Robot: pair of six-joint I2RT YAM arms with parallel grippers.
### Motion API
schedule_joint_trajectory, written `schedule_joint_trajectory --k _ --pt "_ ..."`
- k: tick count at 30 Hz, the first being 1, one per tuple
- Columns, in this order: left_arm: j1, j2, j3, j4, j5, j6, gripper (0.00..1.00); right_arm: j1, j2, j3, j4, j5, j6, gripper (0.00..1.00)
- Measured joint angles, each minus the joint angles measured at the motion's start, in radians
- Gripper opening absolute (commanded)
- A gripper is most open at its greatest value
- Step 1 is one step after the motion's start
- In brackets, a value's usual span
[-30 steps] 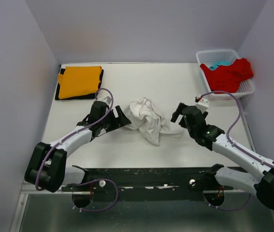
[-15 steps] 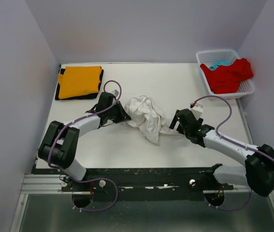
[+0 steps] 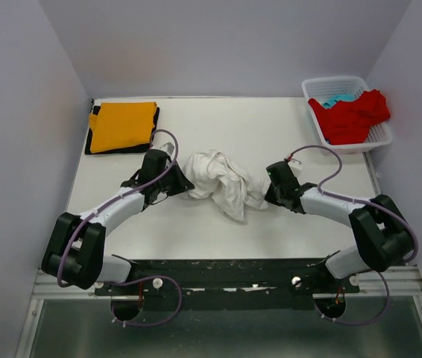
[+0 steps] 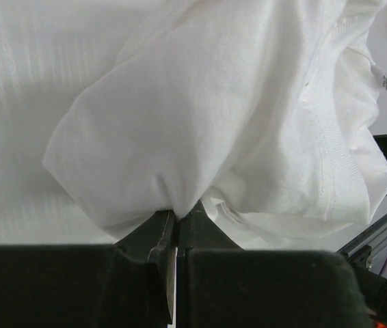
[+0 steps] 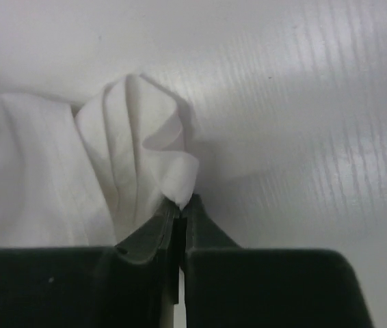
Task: Fold and stack the t-shirts
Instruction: Flatten out the tshirt
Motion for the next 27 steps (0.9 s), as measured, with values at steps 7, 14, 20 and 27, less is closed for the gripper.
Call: schedule_joint_trajectory --k 7,14,20,27 --pt "0.0 -0.163 0.048 -0.164 -0.119 0.042 0.0 0.002 0.011 0.137 -0.047 0.073 -0.048 0.01" --pt "-0.001 -0.48 0.198 -0.307 -0.316 0.087 0.0 0.003 -0.269 0.336 -0.086 0.344 -0.168 0.01" --pt "-0.001 -0.718 0.313 -0.407 -0.447 0.119 0.0 0.004 -0.474 0.444 -0.068 0.435 -0.3 0.01" --pt "-0.007 -0.935 0.407 -0.468 -0.416 0.157 0.0 0.014 -0.62 0.571 -0.084 0.336 -0.373 0.01"
